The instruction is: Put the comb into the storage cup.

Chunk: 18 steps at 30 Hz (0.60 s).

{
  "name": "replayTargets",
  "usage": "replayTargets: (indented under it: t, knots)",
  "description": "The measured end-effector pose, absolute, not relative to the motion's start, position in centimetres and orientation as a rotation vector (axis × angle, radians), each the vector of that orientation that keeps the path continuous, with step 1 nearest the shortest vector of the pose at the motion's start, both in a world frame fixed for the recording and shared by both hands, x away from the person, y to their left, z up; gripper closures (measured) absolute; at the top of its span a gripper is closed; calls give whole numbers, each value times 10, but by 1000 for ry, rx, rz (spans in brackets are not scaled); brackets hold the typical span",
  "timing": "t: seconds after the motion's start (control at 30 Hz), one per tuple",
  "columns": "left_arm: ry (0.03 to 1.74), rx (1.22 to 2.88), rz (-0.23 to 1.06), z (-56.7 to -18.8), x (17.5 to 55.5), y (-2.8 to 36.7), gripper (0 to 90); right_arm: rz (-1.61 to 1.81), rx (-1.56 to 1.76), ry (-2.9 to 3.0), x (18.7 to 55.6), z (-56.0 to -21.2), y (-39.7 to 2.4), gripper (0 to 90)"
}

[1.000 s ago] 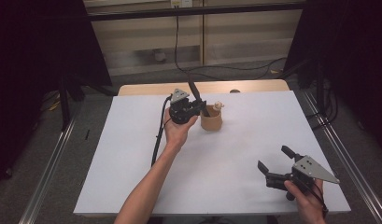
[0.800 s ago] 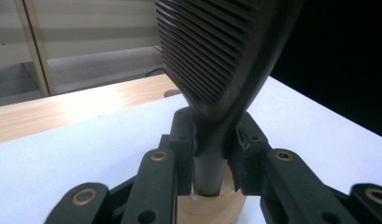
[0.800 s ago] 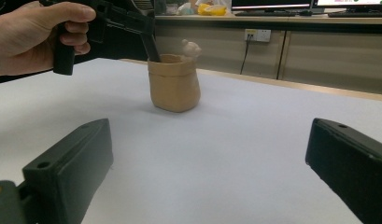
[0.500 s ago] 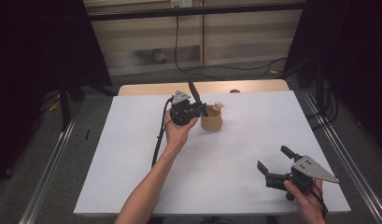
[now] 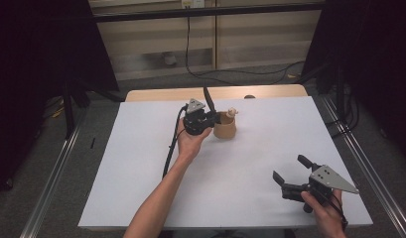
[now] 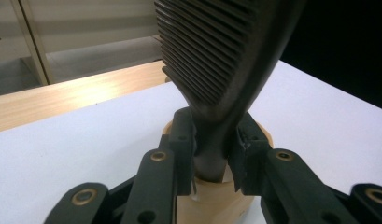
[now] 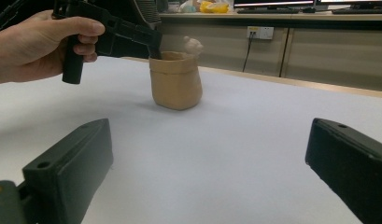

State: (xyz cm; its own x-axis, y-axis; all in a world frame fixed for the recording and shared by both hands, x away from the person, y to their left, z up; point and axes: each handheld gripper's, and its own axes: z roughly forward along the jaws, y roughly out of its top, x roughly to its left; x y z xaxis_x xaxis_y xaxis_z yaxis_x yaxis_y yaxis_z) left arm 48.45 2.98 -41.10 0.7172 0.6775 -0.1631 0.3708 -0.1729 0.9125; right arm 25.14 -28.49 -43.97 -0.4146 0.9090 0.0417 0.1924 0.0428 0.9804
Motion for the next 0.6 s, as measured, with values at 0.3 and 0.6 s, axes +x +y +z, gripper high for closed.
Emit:
replayTargets:
  t: [0.3, 0.6]
  knots:
    - [814, 1776, 348, -416, 485, 30, 729, 1419, 1116, 1684, 251, -440, -285, 1]
    - [810, 1802, 333, -415, 482, 31, 725, 1413, 1106, 1689, 252, -440, -285, 1]
